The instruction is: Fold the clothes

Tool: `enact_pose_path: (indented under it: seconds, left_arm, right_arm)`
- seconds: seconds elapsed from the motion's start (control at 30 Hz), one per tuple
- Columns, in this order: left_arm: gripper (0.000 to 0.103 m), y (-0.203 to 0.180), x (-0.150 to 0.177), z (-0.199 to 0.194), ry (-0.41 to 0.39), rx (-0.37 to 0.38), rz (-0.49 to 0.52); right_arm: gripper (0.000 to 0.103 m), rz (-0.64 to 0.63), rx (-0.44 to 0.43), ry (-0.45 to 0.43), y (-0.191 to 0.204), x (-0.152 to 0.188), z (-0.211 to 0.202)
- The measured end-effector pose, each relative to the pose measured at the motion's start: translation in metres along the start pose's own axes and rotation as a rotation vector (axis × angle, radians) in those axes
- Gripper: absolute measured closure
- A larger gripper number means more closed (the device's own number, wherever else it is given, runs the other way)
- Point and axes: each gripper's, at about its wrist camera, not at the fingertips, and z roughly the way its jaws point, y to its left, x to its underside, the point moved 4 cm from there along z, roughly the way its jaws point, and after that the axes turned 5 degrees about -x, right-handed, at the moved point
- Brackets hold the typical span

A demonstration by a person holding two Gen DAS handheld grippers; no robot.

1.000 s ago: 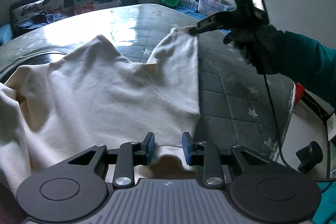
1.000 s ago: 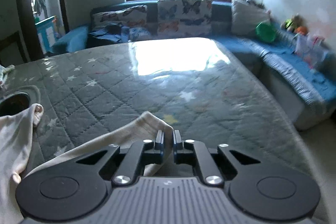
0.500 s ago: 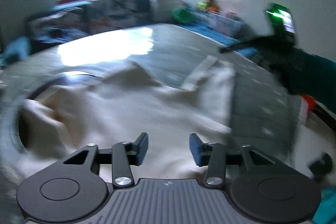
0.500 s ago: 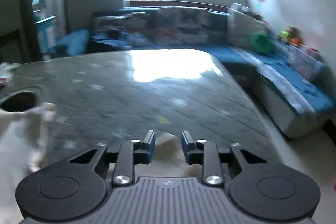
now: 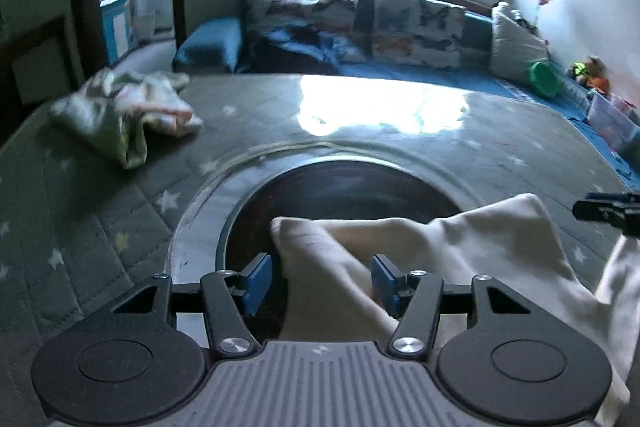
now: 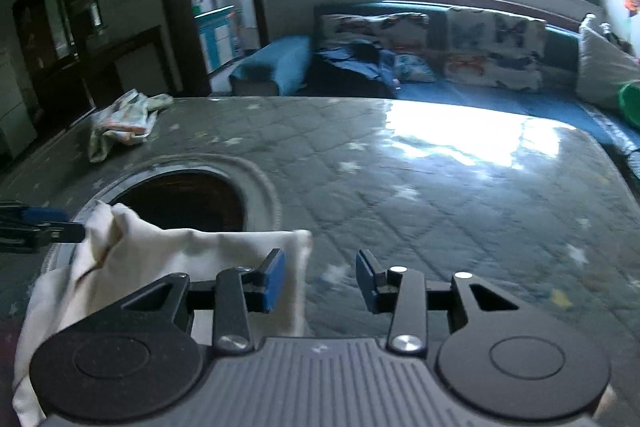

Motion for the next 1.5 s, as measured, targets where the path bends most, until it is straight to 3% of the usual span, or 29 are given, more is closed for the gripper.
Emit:
enact_pose_path:
  seconds: [0.17, 0.23, 0.27, 0.43, 0.5, 0.63, 0.73, 1.0, 1.17, 1.37, 1.5]
  left_arm:
    - [0.047, 0.004, 0.001, -0.002, 0.005, 0.015, -0.047]
    - [0.047, 0.005, 0.001, -0.01, -0.008, 0.019, -0.065]
    - [0.047, 0.002, 0.002, -0.014, -0.015, 0.024, -0.052]
    - [0.047, -0.016, 0.007, -0.021, -0.028, 0.039, 0.017]
    - [0.047, -0.019, 0.008, -0.014, -0.01, 0.031, 0.008]
    - [0.083, -0.015, 0.012, 0.004, 0.033, 0.012, -0.009]
    - [0.093, -0.002, 0.016, 0.002, 0.034, 0.011, -0.055]
    - [0.094, 0.067, 0.028, -0.066, -0.102, -0.015, -0.202]
    - [0.094, 0.118, 0.056, -0.11, -0.162, -0.082, -0.288]
    - [0.092, 0.162, 0.102, -0.13, -0.116, -0.159, -0.326]
    - [0.089, 0.19, 0.124, -0.127, -0.059, -0.296, -0.35]
  right_arm:
    - [0.063, -0.038, -0.042, 0.022, 0.024, 0.006, 0.009]
    - [0.055, -0.063, -0.061, 0.033, 0.033, 0.012, 0.004]
    - [0.047, -0.078, -0.071, 0.041, 0.038, 0.016, 0.003]
    - [0.046, -0.156, -0.065, 0.053, 0.058, 0.034, 0.005]
    - [0.041, -0.15, -0.075, 0.068, 0.06, 0.04, 0.008]
    - [0.04, -0.161, -0.075, 0.087, 0.063, 0.049, 0.012]
    - [0.036, -0.157, -0.07, 0.099, 0.062, 0.053, 0.015]
    - [0.026, -0.161, -0.056, 0.11, 0.064, 0.062, 0.021]
    - [0.022, -0.182, -0.044, 0.096, 0.068, 0.067, 0.02]
    - [0.019, -0.189, -0.046, 0.097, 0.068, 0.068, 0.018]
    - [0.016, -0.194, -0.045, 0.095, 0.069, 0.07, 0.019]
